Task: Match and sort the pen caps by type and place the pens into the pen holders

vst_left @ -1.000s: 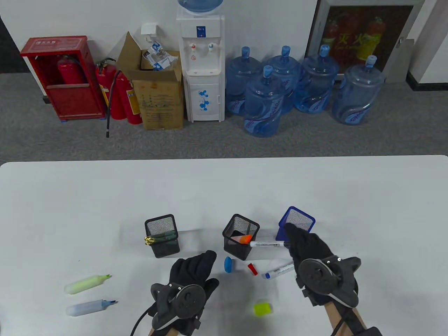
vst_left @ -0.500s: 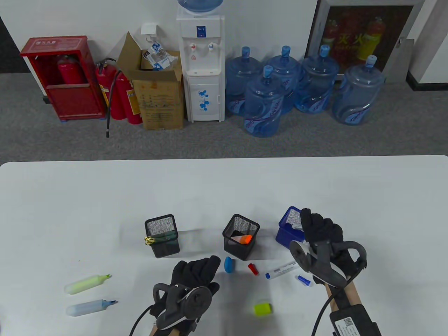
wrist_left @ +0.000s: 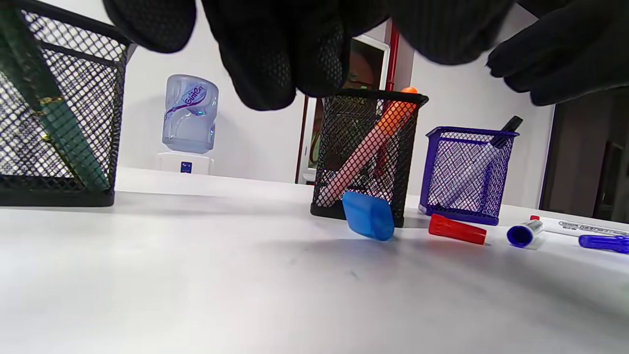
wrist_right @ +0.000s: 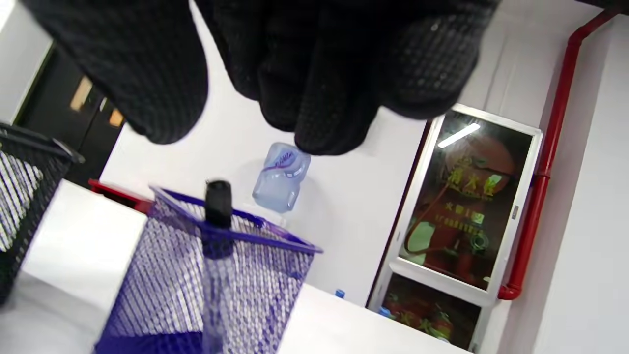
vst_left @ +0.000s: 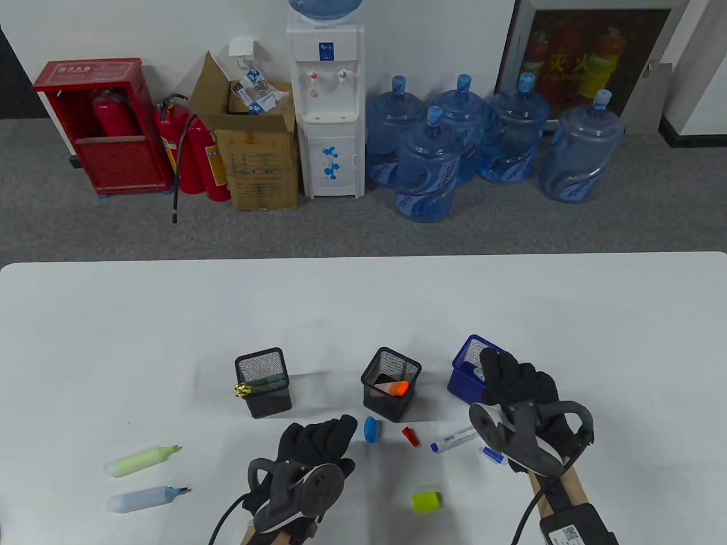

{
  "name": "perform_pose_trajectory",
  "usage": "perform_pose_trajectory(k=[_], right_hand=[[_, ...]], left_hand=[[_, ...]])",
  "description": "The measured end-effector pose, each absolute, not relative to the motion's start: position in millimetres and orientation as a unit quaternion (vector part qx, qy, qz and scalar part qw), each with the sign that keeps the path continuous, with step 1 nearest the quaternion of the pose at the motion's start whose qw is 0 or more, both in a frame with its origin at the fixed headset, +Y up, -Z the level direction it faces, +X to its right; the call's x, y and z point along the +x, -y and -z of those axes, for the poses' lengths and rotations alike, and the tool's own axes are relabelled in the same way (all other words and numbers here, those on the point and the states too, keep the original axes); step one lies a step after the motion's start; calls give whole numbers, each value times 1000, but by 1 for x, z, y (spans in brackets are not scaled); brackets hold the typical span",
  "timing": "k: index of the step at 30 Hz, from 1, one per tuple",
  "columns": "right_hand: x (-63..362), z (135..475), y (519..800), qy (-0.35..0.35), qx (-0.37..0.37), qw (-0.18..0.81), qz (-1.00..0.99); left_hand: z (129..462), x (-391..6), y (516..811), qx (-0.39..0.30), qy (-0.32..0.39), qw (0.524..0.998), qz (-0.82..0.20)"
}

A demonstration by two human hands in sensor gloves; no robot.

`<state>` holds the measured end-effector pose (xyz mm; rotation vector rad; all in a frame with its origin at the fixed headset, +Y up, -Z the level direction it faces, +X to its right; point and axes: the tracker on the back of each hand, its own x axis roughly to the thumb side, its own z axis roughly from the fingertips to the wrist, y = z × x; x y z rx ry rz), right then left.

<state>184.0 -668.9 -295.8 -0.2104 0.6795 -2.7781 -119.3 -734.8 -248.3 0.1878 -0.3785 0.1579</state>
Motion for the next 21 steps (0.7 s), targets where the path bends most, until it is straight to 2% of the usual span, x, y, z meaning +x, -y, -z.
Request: perform_pose_trajectory(k=[4,6,8,11,16,21], right_hand=[[178,279,684,-244,-111,98,958],[173,276,694,-229,-134,98,959],[163,277,710,-183,-160,109,964],[153,284,726,-108,-171,143,969],[143,293,744,-86,-176,196,961],[141,299,757,-77,-175,195,962]], left_hand=[[249,-120,735,91,185,975,-80],[249,-120,735,91,184,975,-78],[249,-120,735,89,184,976,-74],[249,-120,735,86,185,976,-72],[249,-119,735,83,186,977,-68],[249,-119,735,79,189,976,-68]])
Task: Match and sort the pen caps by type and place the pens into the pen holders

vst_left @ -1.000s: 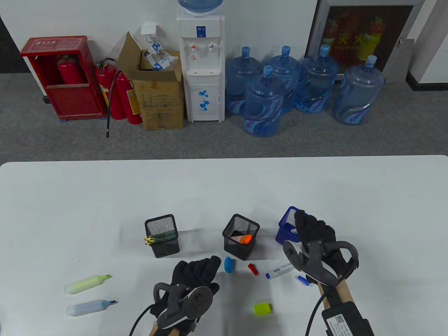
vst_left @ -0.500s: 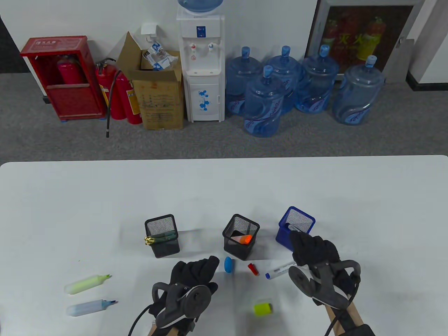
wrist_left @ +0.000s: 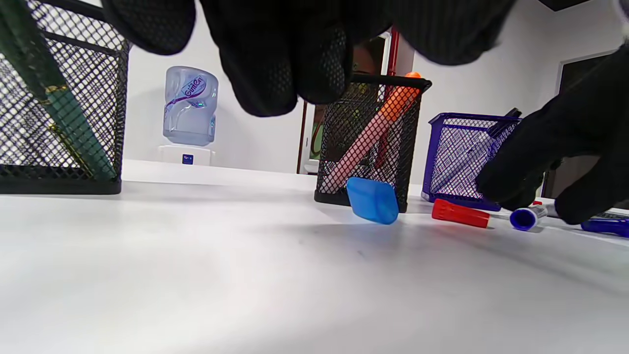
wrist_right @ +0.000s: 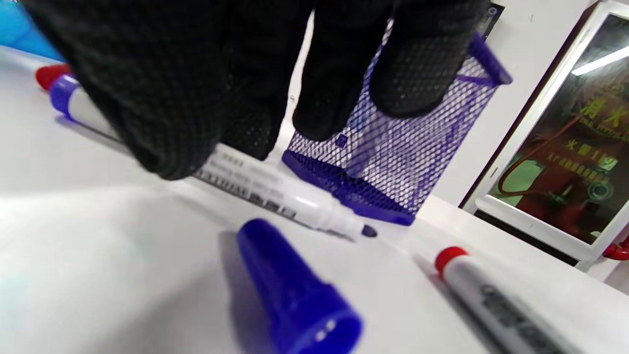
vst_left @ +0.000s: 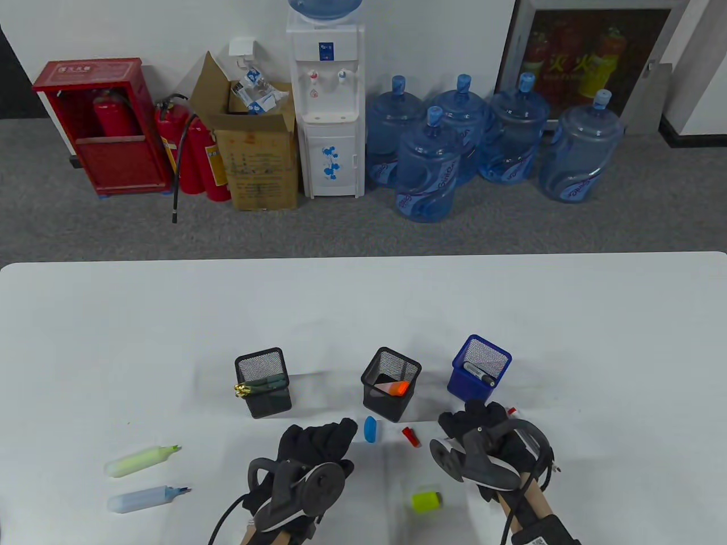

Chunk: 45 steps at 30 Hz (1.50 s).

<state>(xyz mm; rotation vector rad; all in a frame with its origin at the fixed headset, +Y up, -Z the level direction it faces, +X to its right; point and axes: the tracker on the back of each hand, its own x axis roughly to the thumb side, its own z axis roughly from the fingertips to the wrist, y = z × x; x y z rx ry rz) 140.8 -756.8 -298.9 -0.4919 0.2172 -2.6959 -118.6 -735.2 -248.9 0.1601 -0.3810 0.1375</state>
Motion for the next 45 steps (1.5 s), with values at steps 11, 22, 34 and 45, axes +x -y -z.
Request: perform_pose_trajectory(k=[11,22,34,45], right_hand=[[131,298,756,-93,-204,207,952],[81,253,709,-181,-255,92,945],[51,245,718,-195,-267,-3,944],[115,260,689,-191,-200,9,961]], left_hand=[[249,-113,738,75,200,975,-61],[242,-106,729,118,194,970,-90],[242,-106,729,145,175,968,-103],[246,-129,723,163,144,967,-133]])
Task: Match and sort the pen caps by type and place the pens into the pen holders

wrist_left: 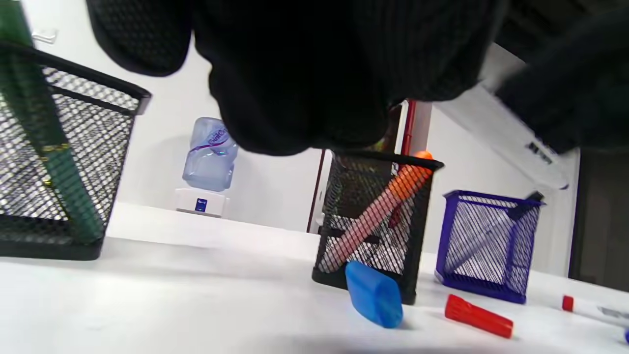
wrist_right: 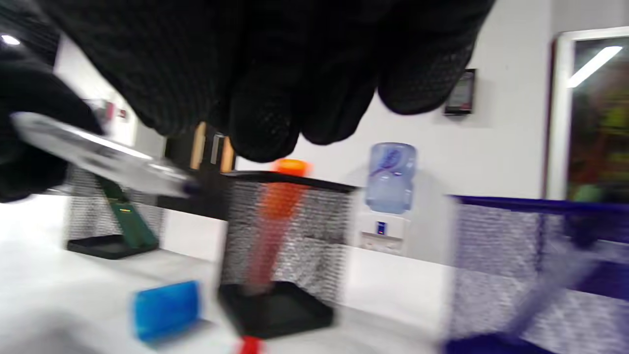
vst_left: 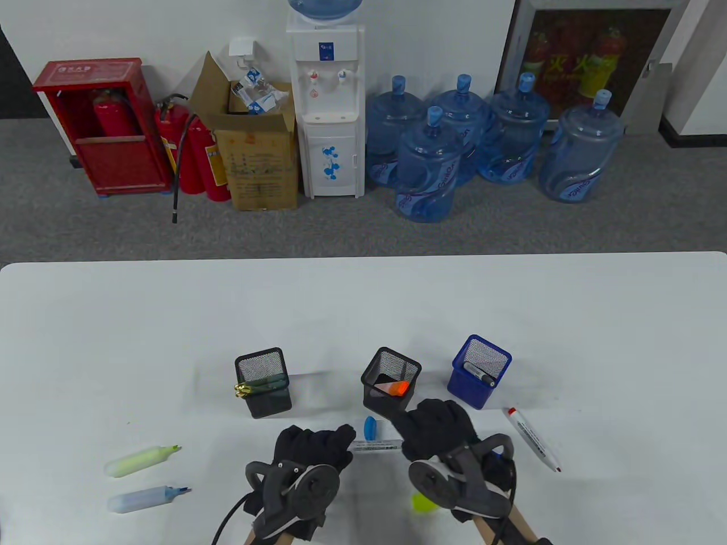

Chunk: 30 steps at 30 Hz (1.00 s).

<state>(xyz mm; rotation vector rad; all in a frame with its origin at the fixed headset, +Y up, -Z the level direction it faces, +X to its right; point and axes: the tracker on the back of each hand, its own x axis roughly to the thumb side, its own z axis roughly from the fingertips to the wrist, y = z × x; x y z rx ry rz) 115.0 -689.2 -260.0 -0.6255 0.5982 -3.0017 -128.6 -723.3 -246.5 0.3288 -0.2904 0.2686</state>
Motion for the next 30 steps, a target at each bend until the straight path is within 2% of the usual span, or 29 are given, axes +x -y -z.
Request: perform_pose_trajectory(k=[3,7,10,21,27,30], right_hand=[[155,267,696,-159,-148,22,976],[190,270,724,-130,-97,18,987],[200,276,736,-54,-73,75,993],[188,284,755,-4,-62,150,987],[176,283,759,-9,-74,189,979],[175,283,757,10,-73,157,985]], left_hand=[[250,-135,725,155,134,967,-149],[251,-133,728,150,138,970,-134],[251,-132,729,148,140,971,-126],[251,-135,730,141,135,972,-127],[251,-134,731,140,138,972,-131],[251,-134,731,139,138,972,-130]])
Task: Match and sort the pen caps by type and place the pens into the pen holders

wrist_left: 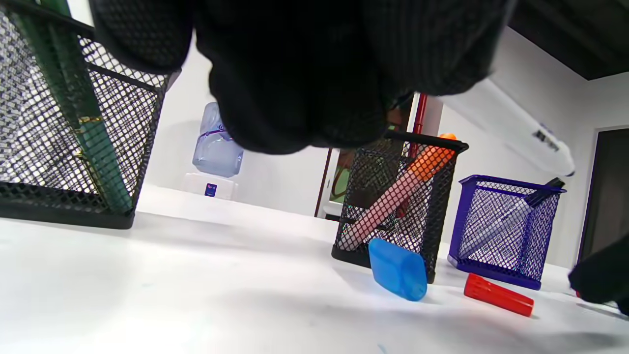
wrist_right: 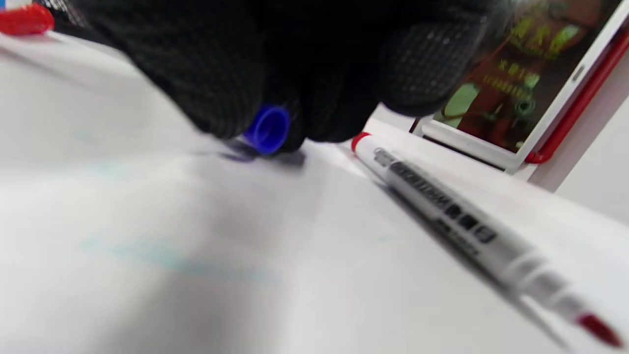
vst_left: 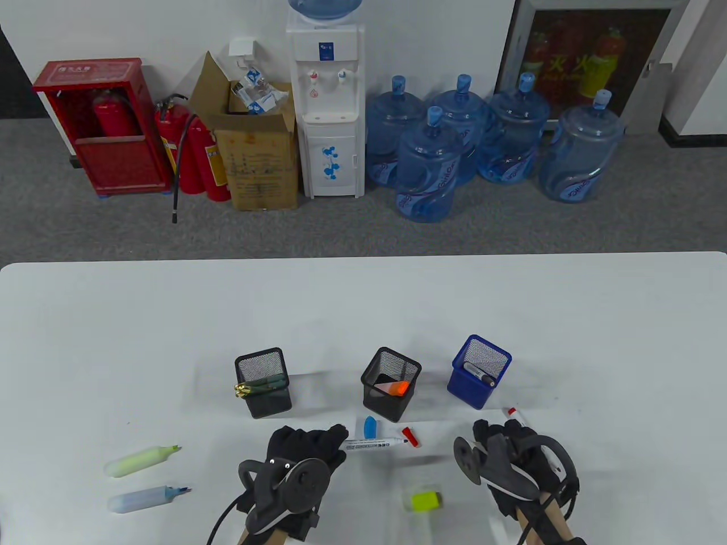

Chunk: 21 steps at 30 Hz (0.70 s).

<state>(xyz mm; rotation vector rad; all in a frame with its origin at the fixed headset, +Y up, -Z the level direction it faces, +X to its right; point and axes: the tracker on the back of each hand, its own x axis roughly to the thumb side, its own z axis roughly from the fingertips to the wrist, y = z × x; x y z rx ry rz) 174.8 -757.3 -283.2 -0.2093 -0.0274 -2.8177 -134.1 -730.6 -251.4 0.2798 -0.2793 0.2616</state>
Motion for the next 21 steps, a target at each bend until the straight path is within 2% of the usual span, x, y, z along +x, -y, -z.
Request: perform_pose_trajectory(k=[2,5,11,18,21], right_hand=[[174,282,749,-2,-78,112,991],[171,278,734,-57,-89,0,994],[160,270,721,-149,-112,-46,981],[170,270,717,-148,-91,-252,952],[173,271,718,-115,-92,-332,932]], left_hand=[[252,-135,731,137,136,972,-135],[256,-137,731,130,126,970,-161],[256,-132,731,138,136,970,-150],[256,-130,733,132,133,967,-173],[256,-130,733,134,134,966,-177]])
